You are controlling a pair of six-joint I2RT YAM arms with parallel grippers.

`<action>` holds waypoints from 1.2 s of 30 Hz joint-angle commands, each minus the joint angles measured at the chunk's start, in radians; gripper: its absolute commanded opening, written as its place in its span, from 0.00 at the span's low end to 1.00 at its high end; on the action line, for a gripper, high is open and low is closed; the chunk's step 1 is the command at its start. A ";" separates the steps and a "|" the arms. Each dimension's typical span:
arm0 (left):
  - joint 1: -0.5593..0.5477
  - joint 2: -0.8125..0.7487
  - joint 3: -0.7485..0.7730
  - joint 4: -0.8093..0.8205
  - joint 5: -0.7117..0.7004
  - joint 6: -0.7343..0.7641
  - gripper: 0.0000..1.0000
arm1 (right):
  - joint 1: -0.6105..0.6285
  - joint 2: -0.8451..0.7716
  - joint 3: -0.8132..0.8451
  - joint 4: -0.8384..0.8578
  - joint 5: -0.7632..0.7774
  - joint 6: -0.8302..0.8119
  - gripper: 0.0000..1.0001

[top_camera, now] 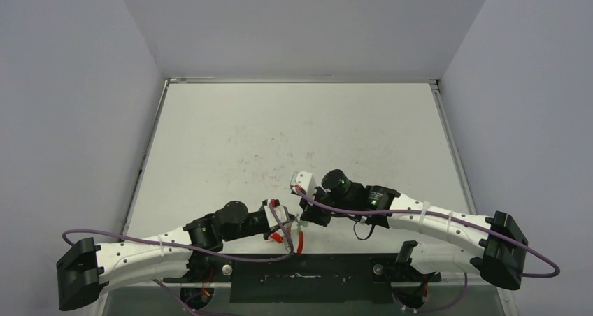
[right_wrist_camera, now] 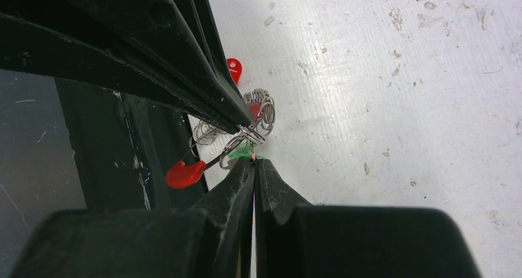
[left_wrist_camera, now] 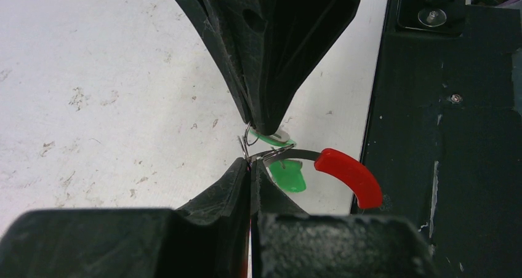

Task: Put the keys on the keyring

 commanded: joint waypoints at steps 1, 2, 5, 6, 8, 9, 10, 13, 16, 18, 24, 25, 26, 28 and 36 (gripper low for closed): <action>-0.004 -0.009 0.027 0.067 0.023 -0.006 0.00 | 0.005 -0.009 0.038 0.043 -0.011 0.007 0.00; -0.004 -0.009 0.027 0.067 0.023 -0.006 0.00 | 0.006 -0.013 0.039 0.048 -0.023 0.007 0.00; -0.004 -0.009 0.027 0.067 0.023 -0.006 0.00 | 0.005 -0.021 0.046 0.057 -0.064 0.003 0.00; -0.004 -0.009 0.027 0.067 0.022 -0.007 0.00 | 0.007 -0.021 0.050 0.057 -0.076 0.000 0.00; -0.004 -0.010 0.027 0.067 0.021 -0.006 0.00 | 0.008 -0.016 0.058 0.051 -0.080 -0.002 0.00; -0.004 -0.009 0.027 0.067 0.021 -0.006 0.00 | 0.008 -0.013 0.060 0.049 -0.076 -0.001 0.00; -0.004 -0.009 0.027 0.068 0.021 -0.005 0.00 | 0.008 -0.010 0.063 0.046 -0.074 -0.002 0.00; -0.004 -0.009 0.027 0.068 0.022 -0.006 0.00 | 0.010 0.002 0.068 0.046 -0.058 0.007 0.00; -0.004 -0.010 0.027 0.066 0.025 -0.006 0.00 | 0.010 0.018 0.078 0.036 -0.023 0.007 0.00; -0.004 -0.011 0.026 0.066 0.026 -0.007 0.00 | 0.010 0.028 0.083 0.025 0.006 0.007 0.00; -0.004 -0.015 0.025 0.064 0.024 -0.007 0.00 | 0.009 0.050 0.084 0.007 0.038 0.031 0.00; -0.004 -0.015 0.025 0.065 0.024 -0.008 0.00 | 0.009 0.049 0.081 0.006 0.043 0.033 0.00; -0.004 -0.015 0.025 0.065 0.024 -0.007 0.00 | 0.009 0.048 0.078 0.006 0.048 0.034 0.00; -0.004 -0.017 0.025 0.065 0.026 -0.006 0.00 | 0.009 0.045 0.074 0.006 0.056 0.038 0.00; -0.004 -0.018 0.024 0.065 0.029 -0.006 0.00 | 0.006 0.044 0.068 0.008 0.066 0.044 0.00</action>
